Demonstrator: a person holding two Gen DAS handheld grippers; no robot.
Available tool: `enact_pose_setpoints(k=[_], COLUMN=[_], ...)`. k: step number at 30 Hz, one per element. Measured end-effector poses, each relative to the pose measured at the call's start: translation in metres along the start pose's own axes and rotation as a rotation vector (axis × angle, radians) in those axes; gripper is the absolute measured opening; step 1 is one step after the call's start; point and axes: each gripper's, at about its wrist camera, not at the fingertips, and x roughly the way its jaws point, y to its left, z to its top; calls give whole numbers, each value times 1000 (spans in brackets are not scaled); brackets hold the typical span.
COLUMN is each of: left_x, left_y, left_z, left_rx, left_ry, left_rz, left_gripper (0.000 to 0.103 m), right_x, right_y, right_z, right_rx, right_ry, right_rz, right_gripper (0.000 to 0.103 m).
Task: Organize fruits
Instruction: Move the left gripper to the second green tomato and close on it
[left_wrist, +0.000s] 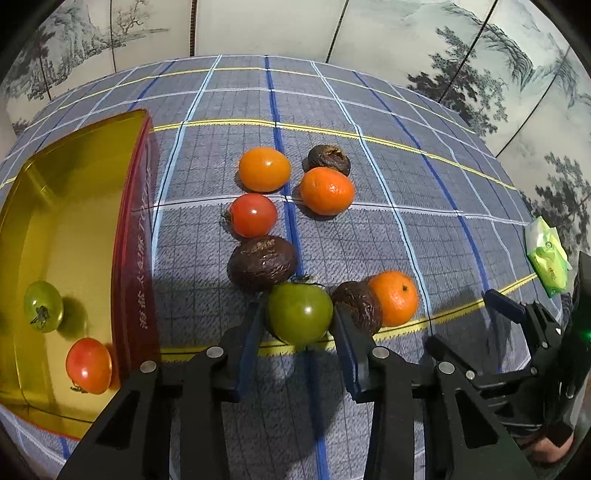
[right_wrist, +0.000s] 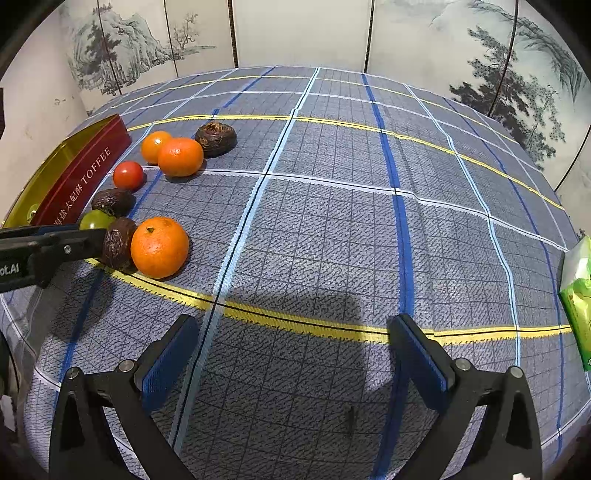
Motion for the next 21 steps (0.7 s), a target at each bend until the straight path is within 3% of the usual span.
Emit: enact_pose_setpoints(k=[13,21], left_x=[-2,-23], left_y=[0,-4], left_z=[-3,-7], left_rx=[-7,8], left_ry=[13,-5], left_rz=[0,-16], left_gripper=[36,36], right_x=[-1,-1], right_y=[-1,-2], right_z=[-1,0], right_rx=[2,6], right_ry=[-8,-12], right_rz=[-2,-4], right_gripper=[103,103])
